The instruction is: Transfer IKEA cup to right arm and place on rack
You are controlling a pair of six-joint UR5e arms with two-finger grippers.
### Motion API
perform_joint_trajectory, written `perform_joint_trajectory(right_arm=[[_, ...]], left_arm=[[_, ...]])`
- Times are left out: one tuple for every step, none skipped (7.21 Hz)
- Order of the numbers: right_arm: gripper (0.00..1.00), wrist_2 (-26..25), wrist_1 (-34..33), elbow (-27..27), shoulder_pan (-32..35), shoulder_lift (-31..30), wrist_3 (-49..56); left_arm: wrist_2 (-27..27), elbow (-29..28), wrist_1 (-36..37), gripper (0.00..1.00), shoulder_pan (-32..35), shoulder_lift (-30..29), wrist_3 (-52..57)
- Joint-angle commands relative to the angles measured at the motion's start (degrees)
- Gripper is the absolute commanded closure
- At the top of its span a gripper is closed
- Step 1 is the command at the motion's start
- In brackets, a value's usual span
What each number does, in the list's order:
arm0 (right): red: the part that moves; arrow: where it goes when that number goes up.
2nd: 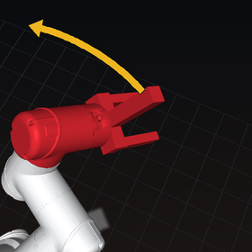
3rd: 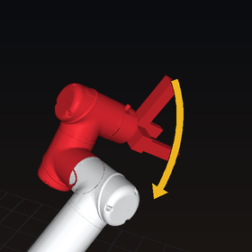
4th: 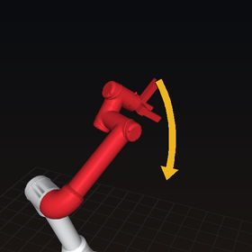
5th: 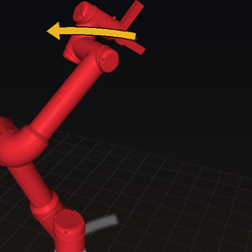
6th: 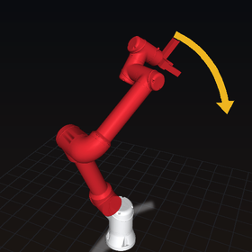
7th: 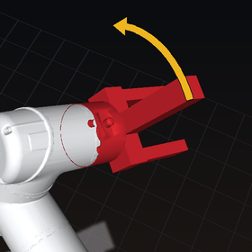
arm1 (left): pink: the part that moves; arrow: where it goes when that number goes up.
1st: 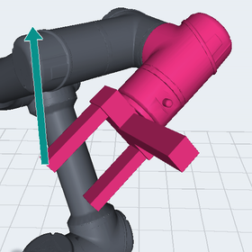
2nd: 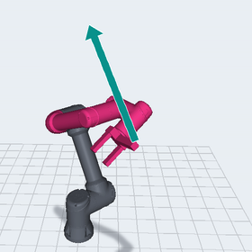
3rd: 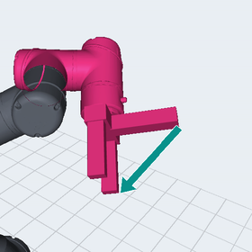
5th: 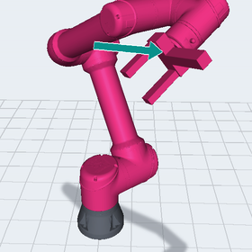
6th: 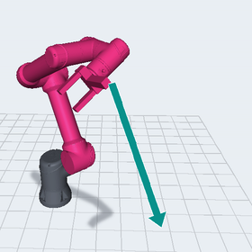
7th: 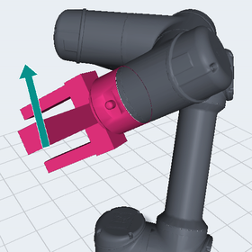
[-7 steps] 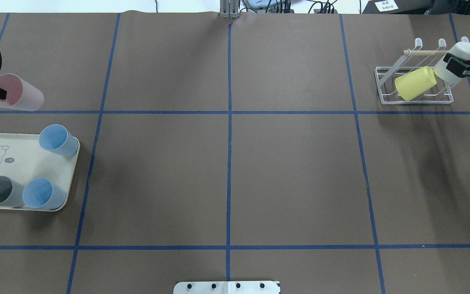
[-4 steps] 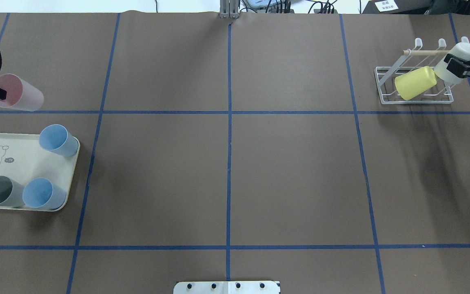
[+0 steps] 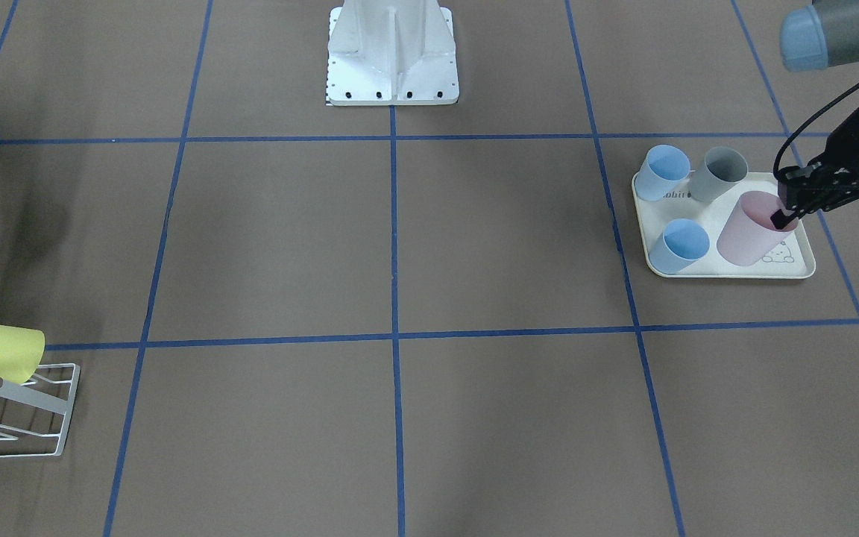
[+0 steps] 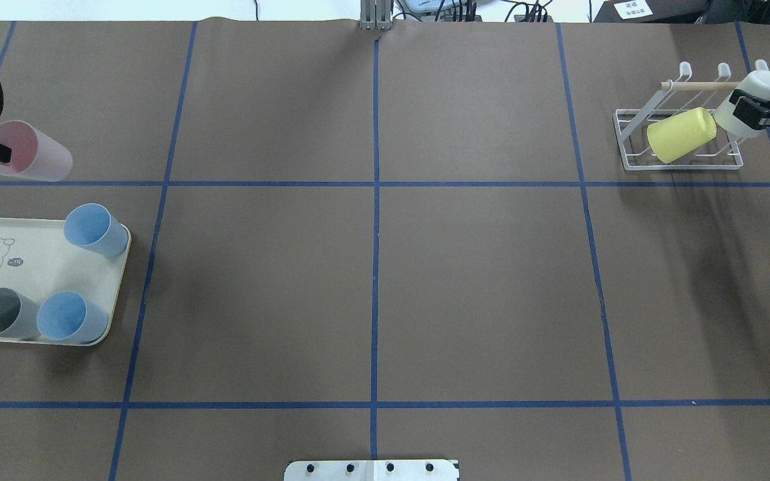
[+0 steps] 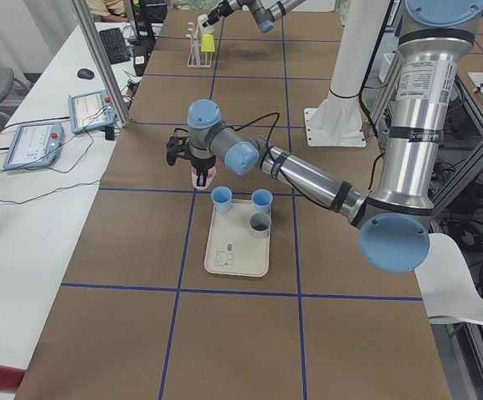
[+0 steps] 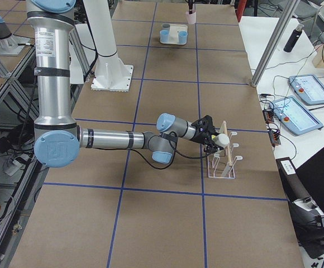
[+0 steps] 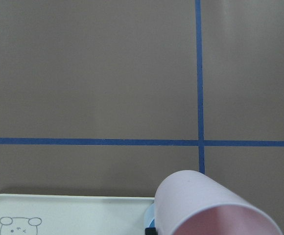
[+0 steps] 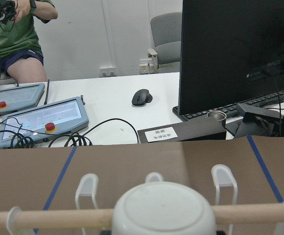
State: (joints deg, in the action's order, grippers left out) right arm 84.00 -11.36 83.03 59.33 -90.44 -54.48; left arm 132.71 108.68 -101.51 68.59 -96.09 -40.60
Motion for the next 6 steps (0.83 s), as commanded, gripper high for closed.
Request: perform_joint_trajectory(right_arm=[[0.00, -0.94, 0.02, -0.06, -0.09, 0.09, -0.02], [0.00, -0.86, 0.02, -0.06, -0.09, 0.09, -0.02], [0.00, -0.85, 0.02, 0.03, 0.00, 0.09, -0.02], [0.00, -0.68, 0.11, 0.72, -0.09, 0.09, -0.19], [0.00, 0.02, 0.02, 2.99, 0.00, 0.09, -0.80], [0.00, 1.94, -0.24, 5.54, 0.09, 0.00, -3.68]], left_arm=[[0.00, 0.04, 0.00, 1.00, -0.04, -0.06, 0.00], [0.00, 0.04, 0.00, 1.00, -0.04, -0.24, 0.00], [0.00, -0.05, 0.09, 1.00, -0.04, -0.41, 0.00], [0.09, 0.04, 0.35, 1.00, -0.04, -0.67, 0.00], [1.39, 0.30, 1.66, 1.00, -0.04, -3.20, -3.31], [3.67, 0.47, 1.67, 1.00, -0.04, -6.97, -10.65]])
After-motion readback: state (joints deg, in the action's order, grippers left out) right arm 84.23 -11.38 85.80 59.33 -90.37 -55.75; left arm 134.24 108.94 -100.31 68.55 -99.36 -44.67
